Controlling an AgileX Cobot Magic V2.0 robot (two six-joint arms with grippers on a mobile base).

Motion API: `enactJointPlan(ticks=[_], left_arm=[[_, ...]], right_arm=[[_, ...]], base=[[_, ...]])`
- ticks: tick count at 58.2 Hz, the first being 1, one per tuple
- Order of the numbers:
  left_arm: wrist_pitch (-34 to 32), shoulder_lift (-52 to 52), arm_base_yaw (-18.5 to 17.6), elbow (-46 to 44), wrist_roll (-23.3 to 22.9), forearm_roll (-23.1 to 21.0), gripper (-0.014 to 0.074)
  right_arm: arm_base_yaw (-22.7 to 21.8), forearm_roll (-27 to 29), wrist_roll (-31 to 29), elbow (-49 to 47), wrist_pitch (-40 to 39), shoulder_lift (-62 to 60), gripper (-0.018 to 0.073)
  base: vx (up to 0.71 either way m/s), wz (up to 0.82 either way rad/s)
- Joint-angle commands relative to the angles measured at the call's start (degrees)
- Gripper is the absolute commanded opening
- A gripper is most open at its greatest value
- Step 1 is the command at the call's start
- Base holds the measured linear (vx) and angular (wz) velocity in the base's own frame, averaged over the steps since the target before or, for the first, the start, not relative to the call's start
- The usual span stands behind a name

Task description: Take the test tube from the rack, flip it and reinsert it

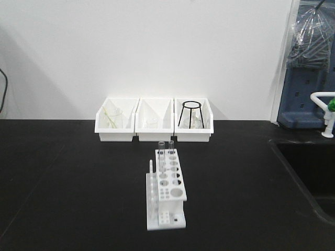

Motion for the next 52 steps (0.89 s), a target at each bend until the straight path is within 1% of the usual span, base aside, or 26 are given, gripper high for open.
enactJointPlan(ticks=[1,32,52], left_arm=[[-4.61,-0.45,-0.01,-0.23,-0.50,-0.12,-0.0006],[-4.61,-0.45,-0.01,-0.23,-0.50,-0.12,-0.0006],[-4.61,-0.45,-0.01,-0.23,-0.50,-0.12,-0.0006]], right_arm=[[-0.38,-0.40,-0.52,0.09,-4.61,-0.81,-0.0011],[-0.38,-0.40,-0.52,0.09,-4.61,-0.81,-0.0011],[-0.38,-0.40,-0.52,0.09,-4.61,-0.81,-0.0011]], base=[[0.37,-0.05],[0.35,-0.03],[0.25,0.01]])
